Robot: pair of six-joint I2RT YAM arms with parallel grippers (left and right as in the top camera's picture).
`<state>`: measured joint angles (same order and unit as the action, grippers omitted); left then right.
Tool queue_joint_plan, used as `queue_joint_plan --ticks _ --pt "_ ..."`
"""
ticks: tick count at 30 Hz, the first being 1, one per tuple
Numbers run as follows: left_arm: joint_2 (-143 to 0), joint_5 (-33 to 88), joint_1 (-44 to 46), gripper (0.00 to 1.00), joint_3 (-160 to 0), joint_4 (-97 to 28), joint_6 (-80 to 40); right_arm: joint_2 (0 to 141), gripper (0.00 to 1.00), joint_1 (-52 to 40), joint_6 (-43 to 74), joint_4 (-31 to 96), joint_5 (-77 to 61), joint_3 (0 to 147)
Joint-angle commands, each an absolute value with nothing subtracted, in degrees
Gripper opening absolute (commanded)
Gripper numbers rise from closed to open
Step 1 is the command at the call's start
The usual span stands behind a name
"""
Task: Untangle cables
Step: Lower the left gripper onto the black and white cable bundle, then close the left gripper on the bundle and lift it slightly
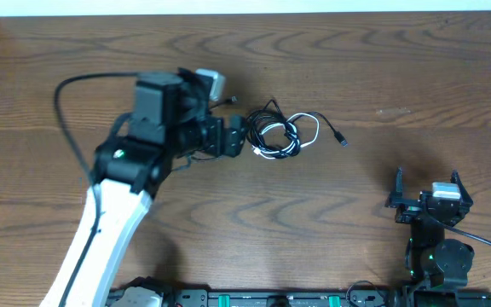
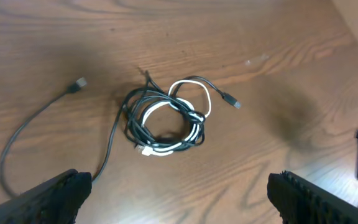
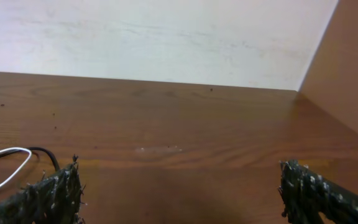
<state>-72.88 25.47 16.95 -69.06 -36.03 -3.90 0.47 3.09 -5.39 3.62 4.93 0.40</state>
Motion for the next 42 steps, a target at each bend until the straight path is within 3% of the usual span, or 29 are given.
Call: queue_joint_plan --ticks 1,5,13,20,31,39,42 --pt "-77.5 19.4 20.6 0.98 -69.5 -33.9 -2.2 0.3 0.99 3.3 -4.8 3.7 5.2 0.3" --pt "-82.9 9.2 25.9 0.98 -69.5 -31.5 -7.6 0.3 0.99 3.3 -4.8 3.7 5.2 0.3" --pt "-90.9 -5.1 30.6 0.98 -69.5 -31.4 -47.4 0.3 0.99 3.3 -4.7 3.7 5.2 0.3" --pt "-97.1 -2.6 30.6 0.98 -69.5 -31.1 -75.6 0.3 0.99 3.3 -4.8 3.7 5.2 0.3" --pt "-109.0 14.6 30.6 0.99 -69.5 -22.4 -82.9 0.3 0.99 3.3 -4.8 3.7 5.2 0.3" --pt "-113.6 16.7 31.8 0.46 -69.4 -20.9 -80.9 0.3 0.99 3.3 -4.7 3.7 5.2 0.3" --pt "-114.1 16.7 32.4 0.08 -68.8 -20.9 -76.1 0.3 0.99 3.3 -4.7 3.7 5.2 0.3"
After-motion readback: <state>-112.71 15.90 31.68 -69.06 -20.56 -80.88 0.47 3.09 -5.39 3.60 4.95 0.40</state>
